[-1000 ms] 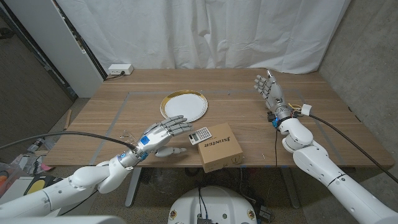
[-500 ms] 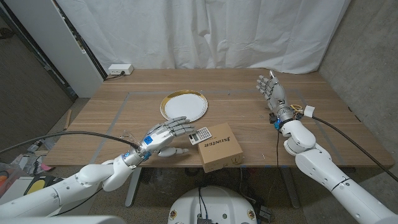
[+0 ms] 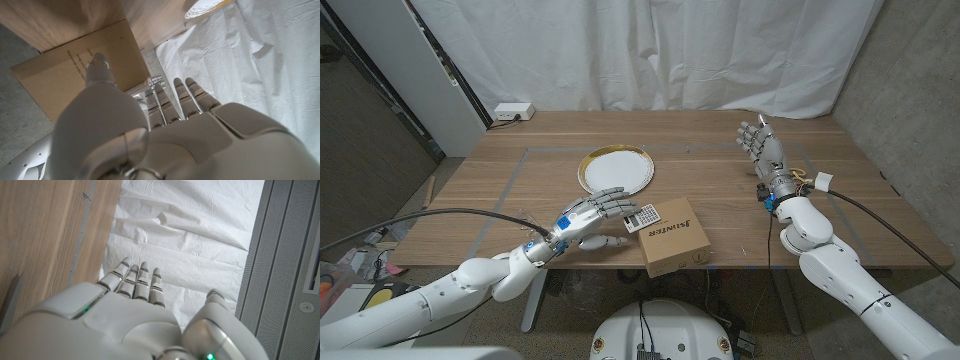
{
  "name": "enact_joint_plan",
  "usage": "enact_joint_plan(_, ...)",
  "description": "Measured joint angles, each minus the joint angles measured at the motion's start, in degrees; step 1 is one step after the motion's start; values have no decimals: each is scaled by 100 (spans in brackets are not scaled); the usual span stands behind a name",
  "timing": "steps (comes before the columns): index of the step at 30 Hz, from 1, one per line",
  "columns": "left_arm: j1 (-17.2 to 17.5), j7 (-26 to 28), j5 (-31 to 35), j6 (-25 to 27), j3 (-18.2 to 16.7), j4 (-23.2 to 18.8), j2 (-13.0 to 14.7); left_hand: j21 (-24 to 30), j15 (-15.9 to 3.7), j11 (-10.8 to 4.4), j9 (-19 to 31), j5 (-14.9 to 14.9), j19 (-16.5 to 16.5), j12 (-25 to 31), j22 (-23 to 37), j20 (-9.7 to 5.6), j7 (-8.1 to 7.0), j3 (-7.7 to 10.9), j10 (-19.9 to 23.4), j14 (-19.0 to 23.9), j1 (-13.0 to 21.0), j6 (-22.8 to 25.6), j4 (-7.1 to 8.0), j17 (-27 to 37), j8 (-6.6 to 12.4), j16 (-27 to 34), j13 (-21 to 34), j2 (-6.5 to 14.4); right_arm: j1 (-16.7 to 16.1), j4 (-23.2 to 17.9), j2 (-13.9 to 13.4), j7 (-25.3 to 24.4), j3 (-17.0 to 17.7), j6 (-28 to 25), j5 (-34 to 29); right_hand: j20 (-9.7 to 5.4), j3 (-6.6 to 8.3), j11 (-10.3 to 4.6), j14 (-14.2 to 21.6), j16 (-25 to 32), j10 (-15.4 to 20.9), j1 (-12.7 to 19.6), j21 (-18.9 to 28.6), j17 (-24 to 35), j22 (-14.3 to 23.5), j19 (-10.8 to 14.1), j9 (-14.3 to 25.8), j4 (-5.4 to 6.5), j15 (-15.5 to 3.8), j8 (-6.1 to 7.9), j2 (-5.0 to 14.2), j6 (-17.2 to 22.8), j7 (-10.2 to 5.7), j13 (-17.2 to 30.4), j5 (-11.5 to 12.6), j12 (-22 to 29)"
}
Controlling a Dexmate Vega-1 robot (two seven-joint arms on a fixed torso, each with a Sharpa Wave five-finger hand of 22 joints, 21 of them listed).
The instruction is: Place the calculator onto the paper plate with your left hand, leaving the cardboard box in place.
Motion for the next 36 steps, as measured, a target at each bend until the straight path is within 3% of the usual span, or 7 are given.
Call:
enact_joint_plan(12, -214, 76, -38, -128, 195, 201, -147, 27, -3, -7, -4, -22, 32, 44, 0, 5, -48, -26, 204, 150, 75, 217, 26, 21, 60, 0, 0, 75, -111, -78, -17, -43, 72, -22, -21, 0, -16, 0, -2, 0, 0, 0, 0, 0, 0, 0, 0, -16, -1, 0, 0, 0, 0, 0, 0, 0)
enact_joint_plan(18, -233, 179, -113, -134, 230, 227, -197, 27, -20, -35, -38, -180, 123, 91, -1, 0, -106, 11, 928, 597, 276, 1004, 107, 17, 294, 66, -30, 447, -138, -78, -11, -31, 90, 9, -21, 22, -16, -25, -2, 0, 25, 0, 0, 0, 0, 22, 0, -16, -2, 0, 0, 0, 0, 0, 0, 0)
enact_joint_plan(23, -233, 238, -166, -122, 236, 231, -213, 26, -43, -45, -62, -483, 245, 132, -1, -6, -71, 122, 1892, 1127, 570, 1098, 117, 13, 578, 66, -32, 801, -153, -66, -3, -25, 101, 18, -21, 32, -16, -25, -2, 0, 25, 0, 0, 0, 0, 32, 0, -16, -2, 0, 0, 0, 0, 0, 0, 0)
enact_joint_plan(27, -208, 305, -232, -89, 241, 257, -285, 71, -92, -55, -90, -670, 350, 130, -1, -24, -166, 244, 2589, 1625, 714, 1514, 154, 13, 700, 66, -62, 1067, -159, -50, 3, 6, 107, 69, -23, 32, -16, -25, -2, 0, 25, -10, 0, 0, 0, 32, 0, -16, -2, 0, 10, 0, 0, 0, 0, 0)
enact_joint_plan(34, -202, 345, -326, -24, 237, 273, -318, 71, -127, -51, -101, -742, 441, 112, -1, -14, -264, 331, 2979, 1950, 722, 1618, 241, 13, 773, 106, -52, 1194, -160, -25, 9, 15, 115, 89, -26, 31, -16, -25, -2, 0, 25, -24, 0, 0, 0, 31, 0, -16, -2, 0, 23, 0, 0, 0, 0, 0)
enact_joint_plan(36, -202, 349, -376, 6, 237, 273, -318, 71, -147, -41, -135, -742, 449, 114, -1, -22, -339, 345, 3030, 1990, 722, 1897, 254, 13, 775, 106, -52, 1194, -158, -10, 15, 15, 115, 89, -26, 31, -16, -25, -2, 0, 25, -23, 0, 0, 0, 31, 0, -15, -2, 0, 23, 0, 0, 0, 0, 0)
